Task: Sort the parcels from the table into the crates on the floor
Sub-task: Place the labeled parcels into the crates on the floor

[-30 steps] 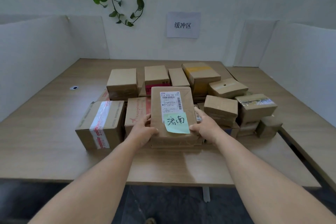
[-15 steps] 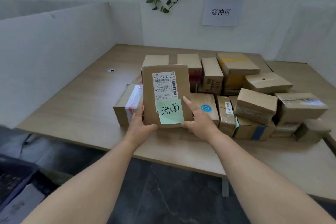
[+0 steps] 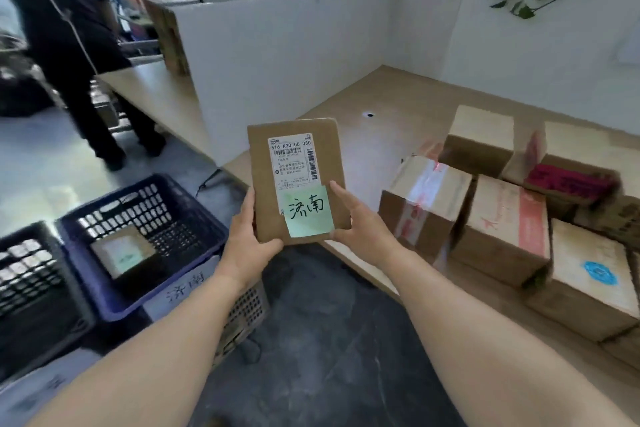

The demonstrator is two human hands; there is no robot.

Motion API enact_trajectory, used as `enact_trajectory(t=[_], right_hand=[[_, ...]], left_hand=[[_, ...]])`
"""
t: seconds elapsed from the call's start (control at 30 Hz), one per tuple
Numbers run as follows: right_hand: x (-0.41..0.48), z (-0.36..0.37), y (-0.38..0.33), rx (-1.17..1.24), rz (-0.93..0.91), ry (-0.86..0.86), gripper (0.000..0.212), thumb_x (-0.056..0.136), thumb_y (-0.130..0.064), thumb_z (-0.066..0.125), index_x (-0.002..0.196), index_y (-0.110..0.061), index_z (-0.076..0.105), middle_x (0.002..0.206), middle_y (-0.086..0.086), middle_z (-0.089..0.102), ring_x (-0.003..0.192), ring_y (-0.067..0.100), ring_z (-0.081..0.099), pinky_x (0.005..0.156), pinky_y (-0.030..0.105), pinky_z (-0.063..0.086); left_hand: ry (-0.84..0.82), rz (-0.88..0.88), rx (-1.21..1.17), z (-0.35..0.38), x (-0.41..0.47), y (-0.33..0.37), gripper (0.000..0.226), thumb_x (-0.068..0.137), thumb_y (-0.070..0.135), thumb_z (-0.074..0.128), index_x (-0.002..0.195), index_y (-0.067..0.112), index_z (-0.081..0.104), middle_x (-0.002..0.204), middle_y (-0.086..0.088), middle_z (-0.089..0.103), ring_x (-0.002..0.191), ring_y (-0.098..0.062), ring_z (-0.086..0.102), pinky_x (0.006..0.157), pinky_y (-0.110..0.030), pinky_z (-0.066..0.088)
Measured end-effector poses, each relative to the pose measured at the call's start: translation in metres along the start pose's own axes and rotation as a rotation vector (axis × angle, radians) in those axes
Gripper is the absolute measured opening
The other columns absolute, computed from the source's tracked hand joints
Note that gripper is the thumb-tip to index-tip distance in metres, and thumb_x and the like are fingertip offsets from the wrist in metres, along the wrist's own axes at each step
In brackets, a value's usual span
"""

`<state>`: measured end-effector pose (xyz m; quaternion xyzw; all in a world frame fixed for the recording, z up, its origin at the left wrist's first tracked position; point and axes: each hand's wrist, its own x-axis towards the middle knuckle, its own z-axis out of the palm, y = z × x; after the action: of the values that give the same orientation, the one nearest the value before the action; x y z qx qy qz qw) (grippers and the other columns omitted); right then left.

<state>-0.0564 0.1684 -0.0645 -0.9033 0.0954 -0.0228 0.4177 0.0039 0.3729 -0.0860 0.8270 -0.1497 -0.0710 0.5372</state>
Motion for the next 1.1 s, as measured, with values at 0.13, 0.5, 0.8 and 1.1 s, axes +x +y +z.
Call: enact_trajectory(t=[0.13,0.5,0.8,1.1], right_hand=[[0.044,0.057,-0.029,-0.072,-0.053,-0.115,0.091,0.086,-0.014,0.068,0.147,-0.05,0.011,0.146,-0.007,0.043,0.123,0.019,0.045,0.098,0.033,0.043],[0.164,0.193,-0.108,-0.074,-0.097,-0.341,0.091,0.086,-0.011,0.067,0.15,-0.043,0.011,0.144,-0.006,0.043,0.125,0.014,0.045,0.098,0.039,0.047],[0.251,0.278,-0.155,-0.118,-0.089,-0.387,0.089,0.088,-0.012,0.066,0.149,-0.046,0.01,0.145,-0.01,0.042,0.13,0.016,0.043,0.097,0.043,0.048],[0.337,0.35,-0.136,-0.22,-0.091,-0.474,0.085,0.089,-0.018,0.065,0.147,-0.049,0.011,0.145,-0.011,0.042,0.127,0.018,0.047,0.093,0.041,0.05]], left_hand=[[0.091,-0.102,0.002,-0.055,0.0,-0.033,0.105,0.078,0.005,0.071,0.153,0.036,0.005,0.143,-0.005,0.035,0.126,-0.017,0.04,0.109,-0.041,0.037],[0.24,-0.285,-0.021,-0.175,0.047,-0.134,0.105,0.08,0.009,0.071,0.152,0.041,0.001,0.15,0.001,0.029,0.131,-0.015,0.038,0.108,-0.036,0.038],[0.221,-0.371,-0.021,-0.26,0.11,-0.201,0.108,0.081,0.015,0.074,0.151,0.043,-0.003,0.149,0.001,0.034,0.131,-0.02,0.041,0.108,-0.046,0.039],[0.208,-0.499,0.025,-0.274,0.155,-0.286,0.106,0.085,0.03,0.07,0.137,0.056,-0.019,0.158,0.011,0.019,0.139,-0.013,0.03,0.099,-0.026,0.031]])
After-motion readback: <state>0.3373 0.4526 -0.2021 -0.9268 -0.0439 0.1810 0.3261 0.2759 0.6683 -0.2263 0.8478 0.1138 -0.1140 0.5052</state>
